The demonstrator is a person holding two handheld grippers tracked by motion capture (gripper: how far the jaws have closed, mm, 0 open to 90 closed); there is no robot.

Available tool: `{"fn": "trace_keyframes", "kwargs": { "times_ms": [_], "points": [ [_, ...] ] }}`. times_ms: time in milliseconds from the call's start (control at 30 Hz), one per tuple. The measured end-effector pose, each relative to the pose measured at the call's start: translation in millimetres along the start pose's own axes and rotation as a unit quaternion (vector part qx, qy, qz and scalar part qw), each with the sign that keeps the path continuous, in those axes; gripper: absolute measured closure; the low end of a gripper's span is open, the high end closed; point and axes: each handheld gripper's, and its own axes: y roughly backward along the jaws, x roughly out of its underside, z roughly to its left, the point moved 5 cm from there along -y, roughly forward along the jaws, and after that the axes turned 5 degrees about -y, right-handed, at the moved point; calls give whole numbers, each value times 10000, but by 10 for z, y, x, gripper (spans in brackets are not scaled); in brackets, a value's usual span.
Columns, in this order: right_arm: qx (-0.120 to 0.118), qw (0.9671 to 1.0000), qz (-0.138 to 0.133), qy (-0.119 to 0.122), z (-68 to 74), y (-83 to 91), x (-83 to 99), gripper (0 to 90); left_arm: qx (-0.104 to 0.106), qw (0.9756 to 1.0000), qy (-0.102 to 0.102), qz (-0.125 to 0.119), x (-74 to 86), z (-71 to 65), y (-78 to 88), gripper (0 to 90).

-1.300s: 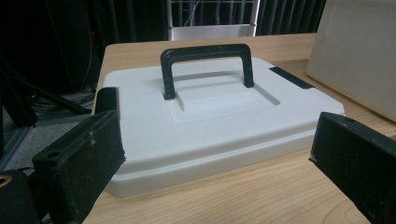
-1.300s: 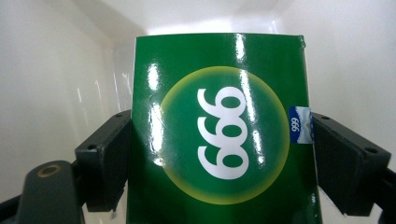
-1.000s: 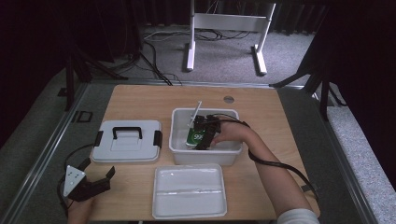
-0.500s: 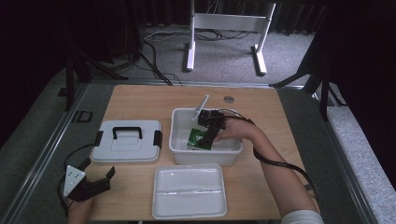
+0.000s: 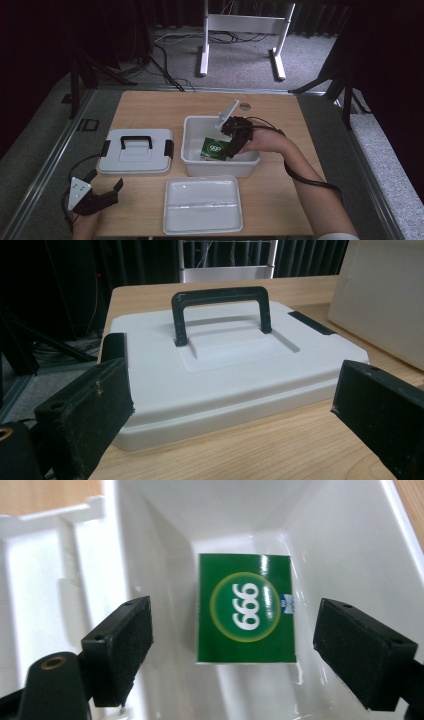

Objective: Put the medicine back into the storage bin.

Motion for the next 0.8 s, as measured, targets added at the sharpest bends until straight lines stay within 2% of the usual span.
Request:
{"fn": "trace_keyframes", "kwargs": {
  "times_ms": [133,400,567,800],
  "points": [
    [-73,9998,-142,69,103,106,26,156,-6,10000,-9,8,0,0,-1,23],
    [-334,9986,-312,273,410,222,113,156,-13,10000,-7,7,0,1,-2,23],
    [-429,9976,-346,413,592,197,168,156,-21,10000,-11,14,0,0,-3,23],
    [-747,9948,-442,536,804,69,264,156,-10,10000,-5,16,0,1,-4,23]
  ]
}}
